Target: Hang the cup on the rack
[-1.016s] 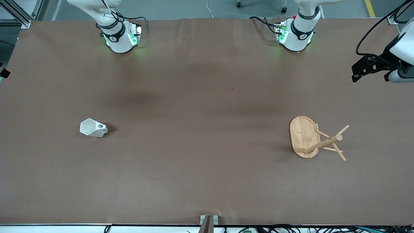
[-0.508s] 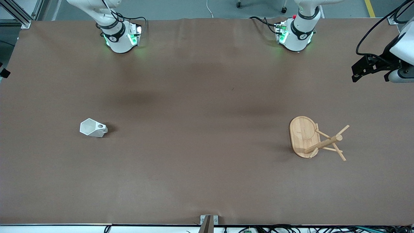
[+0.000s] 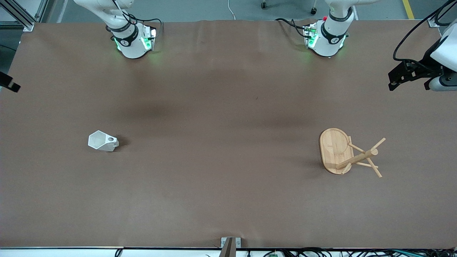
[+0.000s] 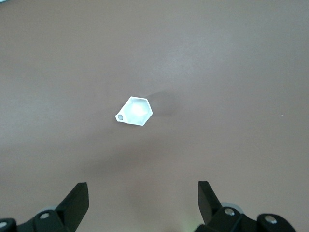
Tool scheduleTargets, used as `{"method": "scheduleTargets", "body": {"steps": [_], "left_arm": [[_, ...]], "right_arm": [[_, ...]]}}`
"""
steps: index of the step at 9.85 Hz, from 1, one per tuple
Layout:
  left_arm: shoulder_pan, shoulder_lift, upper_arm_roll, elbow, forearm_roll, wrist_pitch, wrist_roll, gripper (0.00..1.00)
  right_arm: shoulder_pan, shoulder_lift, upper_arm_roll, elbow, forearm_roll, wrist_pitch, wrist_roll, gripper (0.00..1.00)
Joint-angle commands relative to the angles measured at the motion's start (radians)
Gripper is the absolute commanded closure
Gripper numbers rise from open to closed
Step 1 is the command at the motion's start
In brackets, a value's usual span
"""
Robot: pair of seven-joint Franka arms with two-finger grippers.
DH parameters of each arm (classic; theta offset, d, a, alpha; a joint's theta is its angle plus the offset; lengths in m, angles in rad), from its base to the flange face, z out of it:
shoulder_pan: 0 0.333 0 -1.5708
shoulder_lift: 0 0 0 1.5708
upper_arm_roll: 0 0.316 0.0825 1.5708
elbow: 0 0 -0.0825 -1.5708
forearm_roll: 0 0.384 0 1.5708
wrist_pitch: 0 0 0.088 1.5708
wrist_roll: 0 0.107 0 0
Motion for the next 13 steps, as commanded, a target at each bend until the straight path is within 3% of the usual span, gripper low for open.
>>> {"method": "scheduleTargets", "body": {"steps": [1, 4, 8, 11, 13], "left_arm": [[0.003, 0.022, -0.001, 0.008, -0.004, -0.010, 0.020, 0.00], [0.003, 0.022, -0.001, 0.008, -0.006, -0.012, 0.020, 0.00], [0.003, 0.022, -0.001, 0.008, -0.006, -0.012, 0.019, 0.00], [0.003, 0.022, -0.001, 0.005, -0.007, -0.016, 0.019, 0.00], [0.007, 0.022, -0.001, 0.008, -0.007, -0.015, 0.019, 0.00]], "right_arm": [[0.035, 0.025, 0.001, -0.176, -0.020, 0.175, -0.011, 0.00], [0.046, 0.196, 0.003, -0.212, -0.019, 0.324, -0.058, 0.00], [0.026, 0.233, 0.003, -0.475, -0.017, 0.710, -0.152, 0.00], [0.027, 0.292, 0.003, -0.581, -0.017, 0.933, -0.195, 0.00], [0.027, 0.327, 0.004, -0.585, -0.017, 0.964, -0.224, 0.05]]}}
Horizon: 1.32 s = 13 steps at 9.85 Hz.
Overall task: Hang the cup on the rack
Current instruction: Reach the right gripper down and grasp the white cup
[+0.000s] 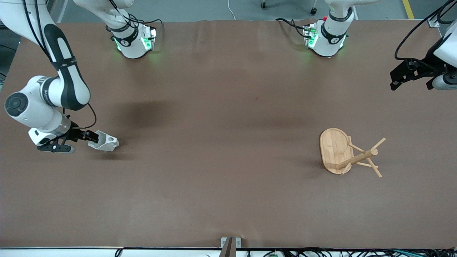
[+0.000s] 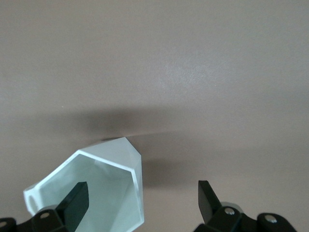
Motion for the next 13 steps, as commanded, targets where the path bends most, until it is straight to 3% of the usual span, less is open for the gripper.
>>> {"method": "scheduleTargets", "body": {"steps": [1, 4, 7, 10, 13], "left_arm": [[0.007, 0.019, -0.001, -0.005, -0.007, -0.013, 0.019, 0.00], [0.007, 0.019, -0.001, -0.006, -0.012, -0.015, 0.017, 0.00], [0.007, 0.021, -0.001, -0.005, -0.012, -0.013, 0.017, 0.00], [0.005, 0.021, -0.001, -0.008, -0.012, -0.015, 0.019, 0.00], [0.005, 0.022, -0.002, -0.008, -0.012, -0.013, 0.017, 0.00]], "right_arm": [[-0.008, 0.011, 0.006, -0.011, -0.013, 0.029, -0.030, 0.13], [-0.001, 0.045, 0.008, -0.012, -0.013, 0.051, -0.038, 0.50], [-0.004, 0.058, 0.008, -0.004, 0.000, 0.054, -0.035, 0.98], [0.001, 0.048, 0.009, 0.031, 0.000, 0.000, -0.024, 0.99], [0.004, -0.032, 0.012, 0.233, 0.019, -0.379, -0.021, 0.99]]}}
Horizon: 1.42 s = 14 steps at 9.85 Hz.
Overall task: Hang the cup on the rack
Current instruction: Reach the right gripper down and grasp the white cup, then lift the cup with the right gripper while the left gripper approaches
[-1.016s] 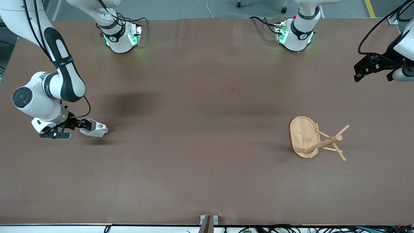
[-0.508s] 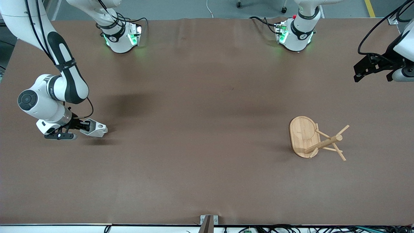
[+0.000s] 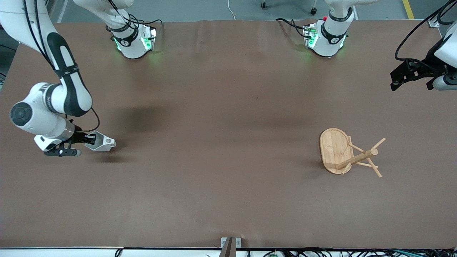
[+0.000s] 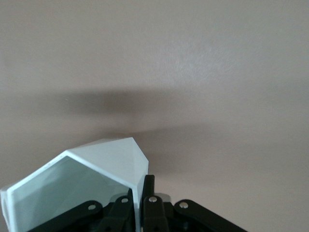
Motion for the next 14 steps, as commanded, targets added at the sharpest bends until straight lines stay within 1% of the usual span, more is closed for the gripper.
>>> {"method": "scheduleTargets", "body": {"steps": [1, 2, 3, 4, 5, 6, 7, 9, 10, 11, 12, 13, 14], "left_arm": [[-0.002, 0.018, -0.002, -0.008, -0.018, -0.013, 0.017, 0.00], [-0.003, 0.020, -0.005, -0.010, -0.032, -0.014, 0.017, 0.00], [-0.009, 0.023, -0.013, -0.008, -0.041, -0.014, 0.017, 0.00], [-0.032, 0.032, -0.015, -0.008, -0.073, -0.013, 0.019, 0.00], [-0.080, 0.033, -0.016, -0.008, -0.101, -0.013, 0.020, 0.00], [-0.145, 0.036, -0.016, -0.008, -0.115, -0.010, 0.028, 0.00], [-0.233, 0.049, -0.018, -0.003, -0.117, -0.005, 0.029, 0.00], [-0.398, 0.070, -0.018, 0.003, -0.118, 0.035, 0.031, 0.00], [-0.466, 0.094, -0.018, 0.022, -0.118, 0.067, 0.031, 0.00], [-0.535, 0.127, -0.018, 0.050, -0.118, 0.110, 0.032, 0.00], [-0.601, 0.177, -0.018, 0.090, -0.118, 0.150, 0.045, 0.00], [-0.649, 0.226, -0.018, 0.131, -0.118, 0.189, 0.058, 0.00], [-0.678, 0.262, -0.018, 0.147, -0.117, 0.232, 0.087, 0.00]], "right_arm": [[0.002, -0.060, 0.008, 0.179, 0.079, -0.298, 0.008, 0.99], [0.005, -0.057, 0.009, 0.293, 0.148, -0.467, 0.008, 0.99], [0.022, -0.058, 0.021, 0.351, 0.223, -0.572, 0.008, 0.99], [0.031, -0.080, 0.032, 0.355, 0.327, -0.622, 0.006, 0.99], [0.033, -0.097, 0.060, 0.341, 0.452, -0.653, -0.001, 0.99], [0.035, -0.100, 0.096, 0.338, 0.549, -0.666, -0.003, 0.99], [0.038, -0.106, 0.138, 0.329, 0.608, -0.667, 0.000, 0.99], [0.042, -0.121, 0.195, 0.263, 0.778, -0.653, -0.004, 0.99], [0.058, -0.136, 0.231, 0.231, 0.846, -0.624, -0.003, 1.00], [0.065, -0.165, 0.271, 0.176, 0.910, -0.561, -0.001, 1.00], [0.065, -0.175, 0.316, 0.136, 0.985, -0.512, -0.001, 1.00], [0.067, -0.175, 0.363, 0.111, 1.072, -0.462, 0.000, 1.00], [0.067, -0.172, 0.394, 0.101, 1.154, -0.447, -0.001, 1.00]]}}
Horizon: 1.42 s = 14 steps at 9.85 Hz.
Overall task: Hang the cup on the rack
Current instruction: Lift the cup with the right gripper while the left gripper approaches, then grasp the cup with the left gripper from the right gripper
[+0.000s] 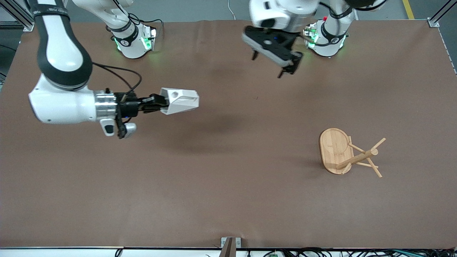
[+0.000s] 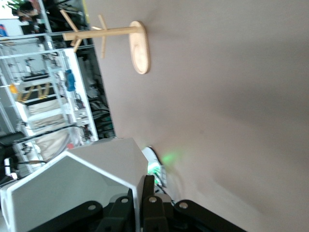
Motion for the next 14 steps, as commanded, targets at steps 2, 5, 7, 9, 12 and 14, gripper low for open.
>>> {"method": "scheduleTargets", "body": {"steps": [2, 5, 7, 9, 12, 14], "left_arm": [[-0.030, 0.118, -0.007, 0.052, -0.011, 0.108, 0.176, 0.00], [-0.036, 0.139, -0.010, 0.052, -0.080, 0.186, 0.257, 0.00], [-0.053, 0.147, -0.010, 0.050, -0.080, 0.208, 0.273, 0.00], [-0.056, 0.168, -0.010, 0.050, -0.081, 0.243, 0.314, 0.00], [-0.053, 0.190, -0.010, 0.052, -0.086, 0.263, 0.400, 0.00], [-0.056, 0.201, -0.010, 0.050, -0.087, 0.272, 0.402, 0.00]], "right_arm": [[-0.012, -0.043, 0.075, -0.072, 0.166, 0.028, 0.004, 1.00], [-0.011, -0.051, 0.113, -0.081, 0.194, 0.083, 0.004, 1.00], [-0.008, -0.051, 0.124, -0.081, 0.197, 0.088, 0.003, 1.00], [-0.008, -0.055, 0.124, -0.083, 0.197, 0.088, 0.003, 1.00], [-0.008, -0.064, 0.124, -0.081, 0.197, 0.088, 0.003, 1.00], [-0.009, -0.078, 0.124, -0.081, 0.197, 0.085, 0.006, 1.00]]}}
